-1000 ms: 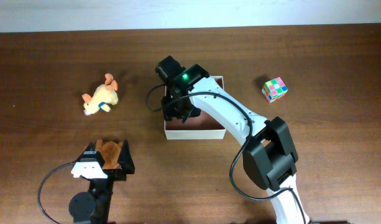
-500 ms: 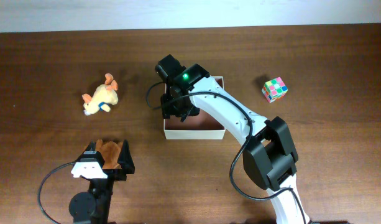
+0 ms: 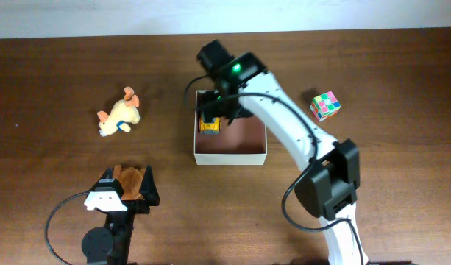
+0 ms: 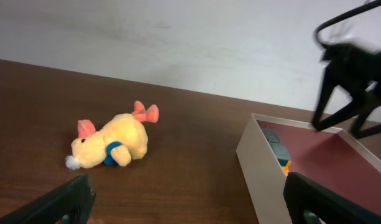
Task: Pack container
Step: 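Open the right gripper and lift it out of the box, then move the right gripper to the Rubik's cube and grasp it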
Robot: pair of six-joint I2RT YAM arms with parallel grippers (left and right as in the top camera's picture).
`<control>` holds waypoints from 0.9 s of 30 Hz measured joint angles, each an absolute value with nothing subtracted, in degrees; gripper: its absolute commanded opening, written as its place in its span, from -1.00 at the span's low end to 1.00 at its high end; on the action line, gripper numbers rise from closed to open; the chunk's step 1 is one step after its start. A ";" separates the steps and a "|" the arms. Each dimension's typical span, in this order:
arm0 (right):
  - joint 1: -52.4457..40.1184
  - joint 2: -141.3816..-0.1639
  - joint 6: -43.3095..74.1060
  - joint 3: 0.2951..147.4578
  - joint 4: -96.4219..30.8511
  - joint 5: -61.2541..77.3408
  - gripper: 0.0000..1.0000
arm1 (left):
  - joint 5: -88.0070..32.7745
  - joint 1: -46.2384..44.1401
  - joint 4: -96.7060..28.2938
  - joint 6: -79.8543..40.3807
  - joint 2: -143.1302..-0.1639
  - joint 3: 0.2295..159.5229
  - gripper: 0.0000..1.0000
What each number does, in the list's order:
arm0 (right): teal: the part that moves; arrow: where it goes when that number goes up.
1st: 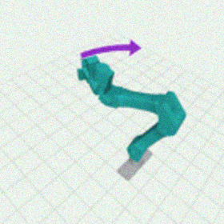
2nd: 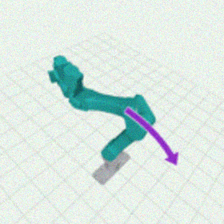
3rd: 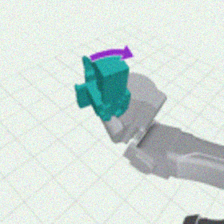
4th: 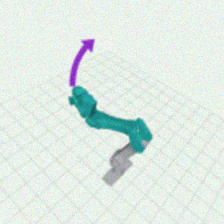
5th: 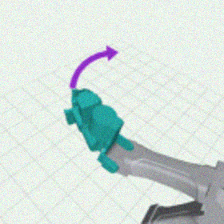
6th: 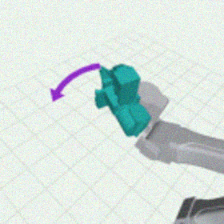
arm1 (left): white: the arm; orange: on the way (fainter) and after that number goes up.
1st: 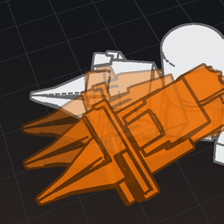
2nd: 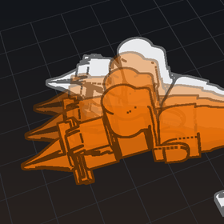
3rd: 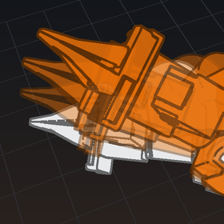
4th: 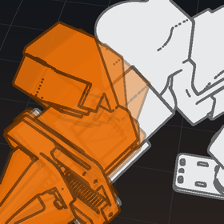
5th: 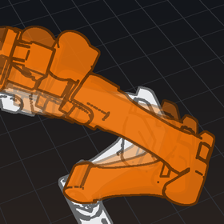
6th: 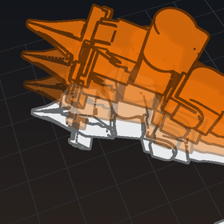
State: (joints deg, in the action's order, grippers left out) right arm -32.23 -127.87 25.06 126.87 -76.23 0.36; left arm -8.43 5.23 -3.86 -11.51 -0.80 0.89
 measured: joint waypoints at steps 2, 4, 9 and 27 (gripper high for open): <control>-30.20 -127.87 24.05 129.12 -78.70 -2.46 0.86 | -8.43 5.23 -3.86 -11.51 -0.80 0.89 0.98; -27.18 -127.87 22.90 131.00 -81.14 -5.82 0.96 | -8.43 5.23 -3.86 -11.51 -0.80 0.89 0.98; -18.79 -127.87 20.01 131.79 -82.54 -9.91 0.97 | -8.43 5.23 -3.86 -11.51 -0.80 0.89 0.98; 1.52 -127.87 -5.43 125.64 -75.13 -0.62 0.97 | -8.43 5.23 -3.86 -11.51 -0.80 0.89 0.98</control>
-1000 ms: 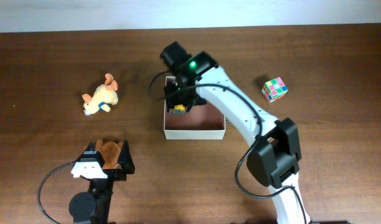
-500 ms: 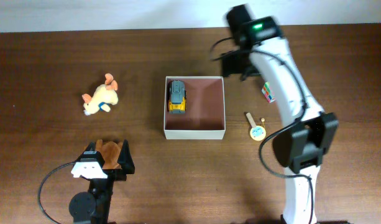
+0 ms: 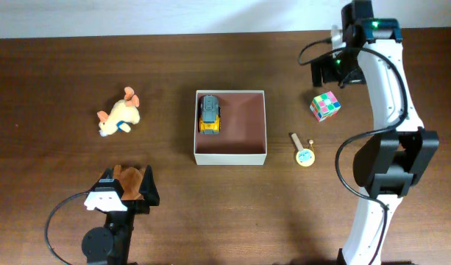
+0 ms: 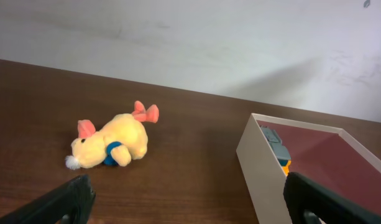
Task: Pack container
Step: 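Move the right gripper to the Rubik's cube and grasp it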
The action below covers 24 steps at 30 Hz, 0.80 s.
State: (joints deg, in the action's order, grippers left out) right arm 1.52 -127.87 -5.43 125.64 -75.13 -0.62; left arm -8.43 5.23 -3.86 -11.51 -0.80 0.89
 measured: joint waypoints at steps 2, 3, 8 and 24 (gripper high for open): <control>1.54 -127.87 -7.84 122.15 -72.79 -0.12 0.97 | -8.43 5.23 -3.86 -11.51 -0.80 0.89 0.98; 1.61 -127.90 -8.86 120.14 -71.24 -0.01 0.97 | -8.43 5.23 -3.86 -11.51 -0.78 0.89 0.98; 1.96 -127.90 -10.87 111.68 -64.14 0.16 0.97 | -8.43 5.23 -3.88 -11.51 -0.80 0.89 0.98; 3.29 -127.90 -12.01 101.86 -49.32 0.93 0.97 | -8.43 5.23 -3.86 -11.51 -0.78 0.89 0.98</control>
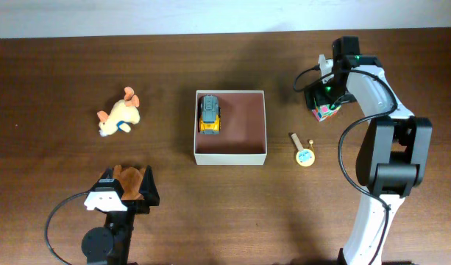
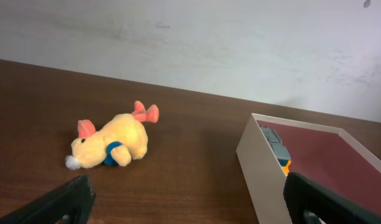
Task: Pack container
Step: 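Move the right gripper to the Rubik's cube and grasp it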
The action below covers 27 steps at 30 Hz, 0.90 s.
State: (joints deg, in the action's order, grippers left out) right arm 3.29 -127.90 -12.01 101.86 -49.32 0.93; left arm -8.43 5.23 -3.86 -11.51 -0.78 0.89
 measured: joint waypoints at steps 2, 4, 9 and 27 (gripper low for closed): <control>3.29 -127.90 -12.05 101.86 -48.62 1.26 0.98 | -8.43 5.23 -3.86 -11.51 -0.78 0.89 0.98; 3.29 -127.90 -12.03 101.86 -48.23 1.45 0.98 | -8.43 5.23 -3.86 -11.51 -0.78 0.89 0.98; 3.29 -128.64 -12.03 101.86 -48.34 1.63 0.91 | -8.43 5.23 -3.86 -11.51 -0.78 0.89 0.98; 3.29 -130.28 -8.91 101.82 -51.62 1.65 0.22 | -8.43 5.23 -3.86 -11.51 -0.78 0.89 0.98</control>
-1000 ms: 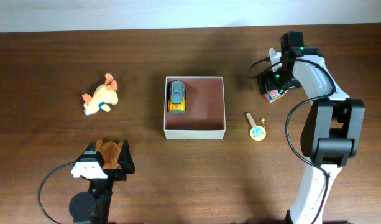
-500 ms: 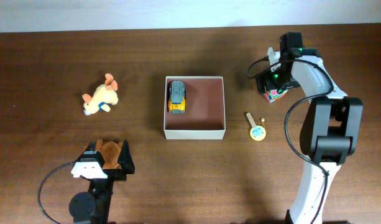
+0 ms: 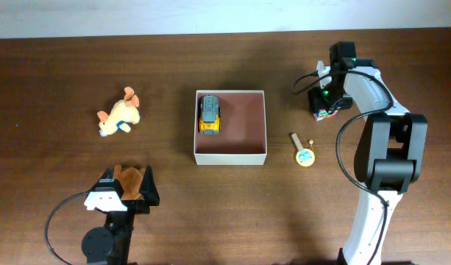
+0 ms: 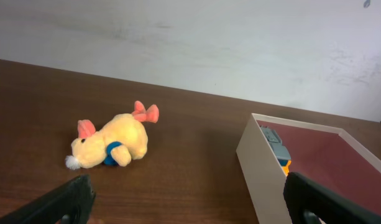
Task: Pack container
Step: 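Move the right gripper to the Rubik's cube and grasp it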
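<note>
The white box (image 3: pixel 230 157) with a maroon floor stands mid-table, also seen in the left wrist view as the box (image 4: pixel 260 163). A yellow-and-grey toy car (image 3: pixel 210 115) lies in its left part, seen again as the car (image 4: pixel 276 147). My right gripper (image 3: pixel 323 105) sits right over the multicoloured cube (image 3: pixel 324 115), which shows only as a sliver. Its jaws are hidden by the wrist. My left gripper (image 4: pixel 190 208) is open at the near left, and a brown plush (image 3: pixel 129 178) lies by its fingers.
A yellow plush animal (image 3: pixel 120 118) lies left of the box, seen again as the plush (image 4: pixel 112 142). A small round wooden toy with a stick (image 3: pixel 304 152) lies right of the box, just in front of the cube. A pale wall runs behind the table.
My right gripper has shifted slightly and now covers nearly all of the cube, which showed more clearly beneath it before. The left arm, the box and the plush toys have not moved.
My right gripper was inside the box's left part at the toy car. Then the car lay alone in the box and the gripper was at the far right, behind the cube. It then stood at the cube, and now sits over it.
</note>
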Robot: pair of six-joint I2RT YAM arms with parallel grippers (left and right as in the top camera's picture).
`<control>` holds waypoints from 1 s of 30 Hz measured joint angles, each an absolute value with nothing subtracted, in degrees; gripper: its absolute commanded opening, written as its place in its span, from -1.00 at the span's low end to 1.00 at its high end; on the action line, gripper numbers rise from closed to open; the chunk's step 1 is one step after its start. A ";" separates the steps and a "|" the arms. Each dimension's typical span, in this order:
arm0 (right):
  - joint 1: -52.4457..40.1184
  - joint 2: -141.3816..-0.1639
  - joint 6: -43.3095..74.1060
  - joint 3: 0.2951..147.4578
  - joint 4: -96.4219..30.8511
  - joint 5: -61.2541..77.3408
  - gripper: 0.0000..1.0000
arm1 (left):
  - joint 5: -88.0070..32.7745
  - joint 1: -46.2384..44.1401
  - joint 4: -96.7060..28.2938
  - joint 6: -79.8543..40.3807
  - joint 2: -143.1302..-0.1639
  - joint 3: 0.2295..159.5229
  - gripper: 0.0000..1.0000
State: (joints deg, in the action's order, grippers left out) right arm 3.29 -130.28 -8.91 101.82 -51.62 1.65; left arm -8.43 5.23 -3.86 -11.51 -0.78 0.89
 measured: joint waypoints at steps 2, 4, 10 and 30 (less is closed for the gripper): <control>3.29 -130.28 -6.26 101.82 -52.71 1.67 0.16 | -8.43 5.23 -3.86 -11.51 -0.78 0.89 0.98; 3.29 -130.28 -3.51 101.82 -53.54 1.65 0.15 | -8.43 5.23 -3.86 -11.51 -0.78 0.89 0.98; 3.29 -130.28 1.61 101.82 -55.09 1.85 0.11 | -8.43 5.23 -3.86 -11.51 -0.80 0.89 0.98; 3.29 -130.89 3.16 119.66 -76.20 6.44 0.08 | -8.43 5.23 -3.86 -11.51 -0.78 0.89 0.98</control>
